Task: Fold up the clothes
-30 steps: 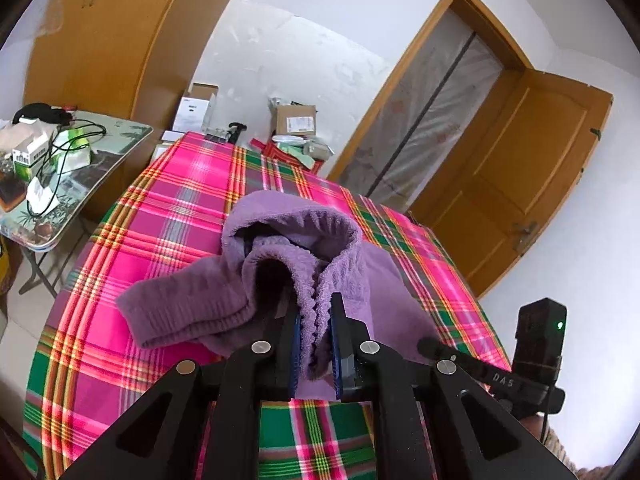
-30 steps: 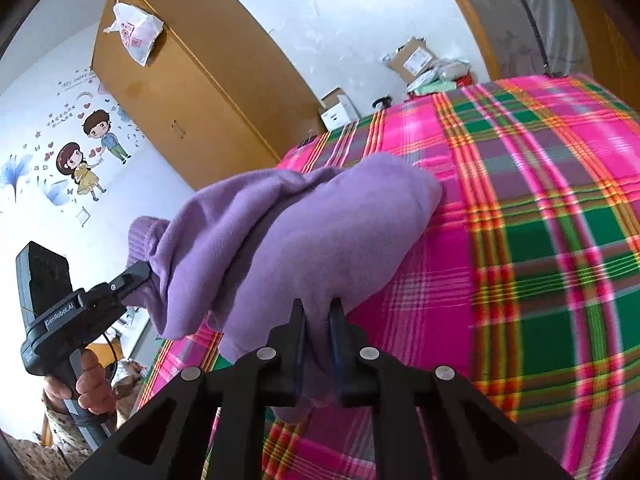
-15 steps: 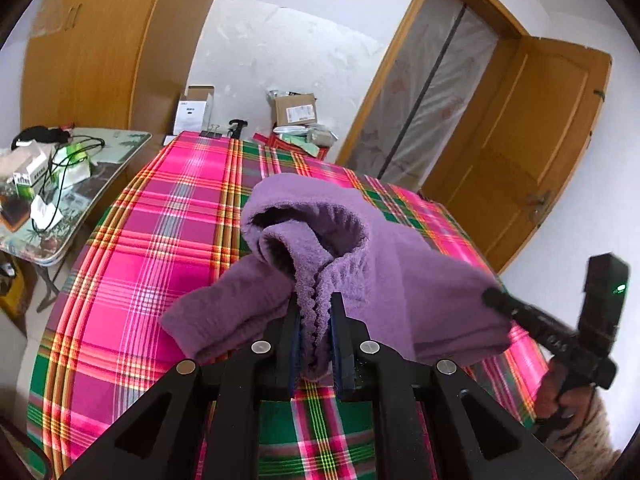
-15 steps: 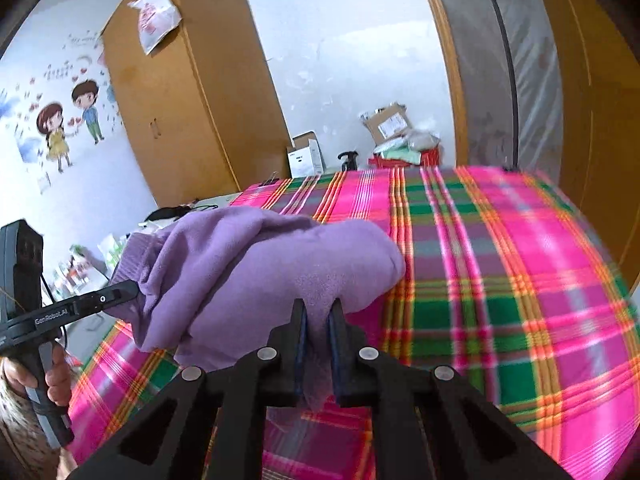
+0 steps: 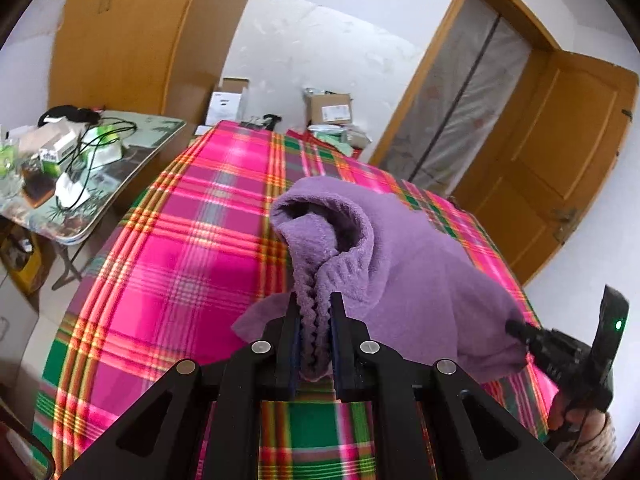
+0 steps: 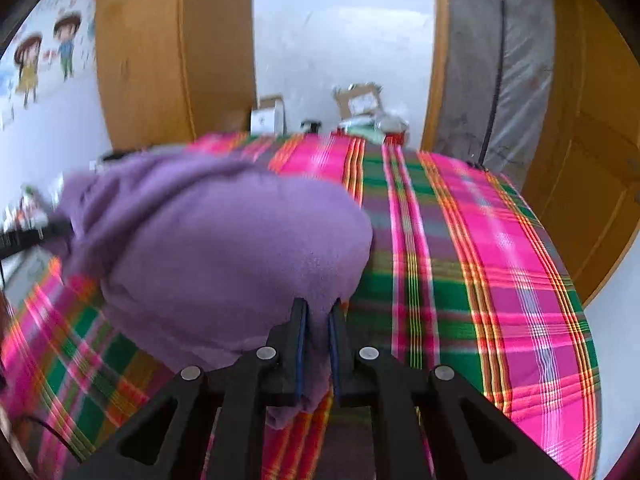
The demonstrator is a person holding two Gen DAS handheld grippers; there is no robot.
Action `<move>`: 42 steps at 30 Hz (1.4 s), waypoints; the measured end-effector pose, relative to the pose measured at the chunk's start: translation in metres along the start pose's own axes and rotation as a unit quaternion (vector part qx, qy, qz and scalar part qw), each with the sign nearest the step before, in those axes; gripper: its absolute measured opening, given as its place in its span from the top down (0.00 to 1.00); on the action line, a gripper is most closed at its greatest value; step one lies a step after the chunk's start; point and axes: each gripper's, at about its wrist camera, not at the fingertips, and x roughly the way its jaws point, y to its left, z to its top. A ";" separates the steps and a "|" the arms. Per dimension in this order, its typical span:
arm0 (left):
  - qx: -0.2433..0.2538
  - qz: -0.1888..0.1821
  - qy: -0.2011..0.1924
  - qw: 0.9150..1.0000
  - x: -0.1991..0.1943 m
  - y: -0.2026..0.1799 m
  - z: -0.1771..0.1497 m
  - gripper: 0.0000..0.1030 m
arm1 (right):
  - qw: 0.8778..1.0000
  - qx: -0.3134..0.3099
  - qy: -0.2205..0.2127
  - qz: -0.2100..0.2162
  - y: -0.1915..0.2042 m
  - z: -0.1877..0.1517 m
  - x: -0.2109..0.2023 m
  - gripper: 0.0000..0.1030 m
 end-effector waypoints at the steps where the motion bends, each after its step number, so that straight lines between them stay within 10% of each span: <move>1: -0.003 0.002 -0.001 1.000 -0.001 0.003 0.001 0.88 | 1.000 0.004 -0.004 0.004 -0.002 0.000 -0.003 0.88; 9: -0.016 0.007 -0.010 1.000 -0.005 0.018 0.003 0.88 | 0.993 -0.097 -0.059 0.020 0.026 0.006 -0.032 0.81; 25: -0.040 0.010 -0.032 0.999 -0.023 0.037 0.015 0.88 | 0.982 -0.174 0.006 0.068 0.090 -0.015 0.028 0.64; 28: -0.043 0.011 -0.034 0.998 -0.025 0.038 0.016 0.88 | 0.984 -0.167 -0.003 0.064 0.087 -0.012 0.020 0.95; 42: -0.039 -0.001 -0.066 0.997 -0.058 0.030 0.019 0.88 | 0.987 -0.130 -0.088 0.039 0.067 0.004 -0.059 0.96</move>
